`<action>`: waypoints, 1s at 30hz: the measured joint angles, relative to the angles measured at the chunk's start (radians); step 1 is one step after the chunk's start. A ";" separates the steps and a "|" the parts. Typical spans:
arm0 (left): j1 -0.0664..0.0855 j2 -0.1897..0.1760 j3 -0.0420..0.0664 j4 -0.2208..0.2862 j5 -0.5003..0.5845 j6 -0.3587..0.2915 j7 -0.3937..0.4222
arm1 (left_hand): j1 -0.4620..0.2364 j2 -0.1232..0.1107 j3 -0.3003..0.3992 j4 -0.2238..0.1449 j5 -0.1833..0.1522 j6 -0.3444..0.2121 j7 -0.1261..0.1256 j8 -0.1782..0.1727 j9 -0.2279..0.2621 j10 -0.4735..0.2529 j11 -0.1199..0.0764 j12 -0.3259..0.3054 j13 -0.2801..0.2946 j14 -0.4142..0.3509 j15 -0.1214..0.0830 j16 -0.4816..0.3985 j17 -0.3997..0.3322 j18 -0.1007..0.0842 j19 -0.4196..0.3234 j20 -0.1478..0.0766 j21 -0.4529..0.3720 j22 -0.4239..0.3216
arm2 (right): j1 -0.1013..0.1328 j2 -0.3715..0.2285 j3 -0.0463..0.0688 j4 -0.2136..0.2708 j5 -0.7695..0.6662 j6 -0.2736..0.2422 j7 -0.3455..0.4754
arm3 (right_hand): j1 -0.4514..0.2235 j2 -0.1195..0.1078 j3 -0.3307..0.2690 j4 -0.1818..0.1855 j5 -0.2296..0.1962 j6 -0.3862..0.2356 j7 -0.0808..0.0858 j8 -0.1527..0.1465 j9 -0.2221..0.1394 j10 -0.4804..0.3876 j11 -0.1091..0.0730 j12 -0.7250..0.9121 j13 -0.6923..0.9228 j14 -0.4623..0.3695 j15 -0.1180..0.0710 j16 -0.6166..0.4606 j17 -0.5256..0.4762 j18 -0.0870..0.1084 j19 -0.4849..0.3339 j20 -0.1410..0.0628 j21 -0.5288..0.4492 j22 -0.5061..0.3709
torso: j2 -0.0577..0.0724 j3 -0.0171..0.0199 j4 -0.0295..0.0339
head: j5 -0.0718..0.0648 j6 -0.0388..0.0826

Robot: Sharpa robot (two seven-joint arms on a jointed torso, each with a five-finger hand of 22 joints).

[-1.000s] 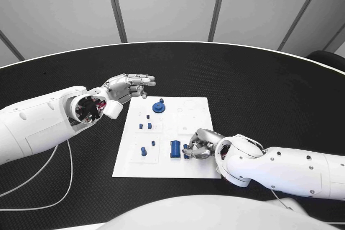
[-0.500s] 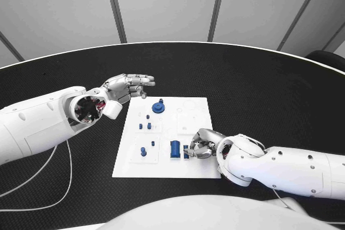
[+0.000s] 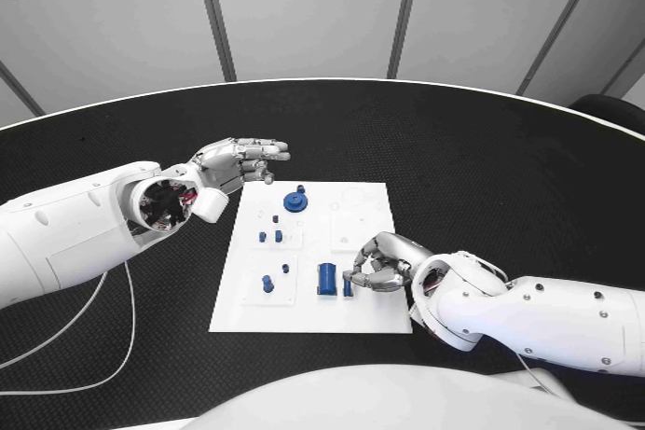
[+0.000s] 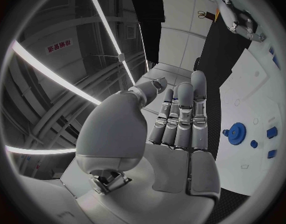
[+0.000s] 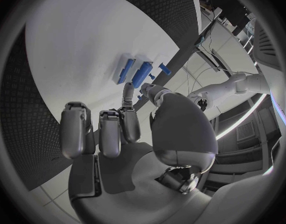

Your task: Assemble the parts on the task board

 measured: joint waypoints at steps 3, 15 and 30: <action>0.000 0.001 0.000 -0.003 0.000 0.000 0.003 | 0.000 0.000 0.003 0.003 0.000 0.000 0.000 0.000 0.000 0.000 0.000 0.000 0.000 0.000 0.000 0.000 0.000 -0.001 0.000 0.000 0.000 0.000 | 0.008 -0.024 0.001 0.007 0.062 -0.048 0.089 | 0.024 -0.017 -0.007 -0.008 -0.027 -0.045 0.021 -0.034 -0.016 -0.001 0.018 -0.055 0.000 0.001 0.012 -0.024 0.000 0.000 0.000 0.000 -0.071 0.000 | -0.002 -0.0006 -0.0018 | 0.002 0.000; -0.021 0.016 0.000 -0.036 0.026 -0.052 0.065 | -0.021 -0.011 -0.033 0.053 0.000 -0.011 -0.003 0.002 -0.001 -0.007 0.000 0.012 0.000 -0.108 0.011 -0.081 -0.038 0.012 -0.072 0.021 -0.085 -0.042 | 0.120 -0.042 0.001 -0.139 0.628 -0.028 0.599 | 0.194 -0.015 -0.015 -0.050 -0.049 -0.199 0.121 -0.162 -0.097 -0.425 0.113 -0.886 -0.408 -0.263 0.101 -0.722 -0.573 0.140 -0.237 0.089 -1.139 -0.252 | -0.034 -0.0113 -0.0315 | 0.021 0.040; -0.050 0.107 0.000 -0.151 0.185 -0.266 0.208 | 0.003 -0.024 -0.065 0.158 0.000 -0.054 -0.039 -0.054 -0.076 -0.032 0.079 -0.228 -0.065 -0.321 0.139 -0.853 -0.240 -0.005 -0.300 0.171 -0.782 -0.390 | 0.220 0.077 0.011 -0.492 1.211 0.103 0.885 | 0.232 -0.001 0.032 -0.098 -0.076 -0.153 0.148 -0.274 -0.302 -0.390 0.186 -1.295 -1.101 -0.470 0.213 -1.301 -0.922 0.140 -0.470 0.209 -1.343 -0.830 | -0.080 -0.0250 -0.0558 | 0.050 0.135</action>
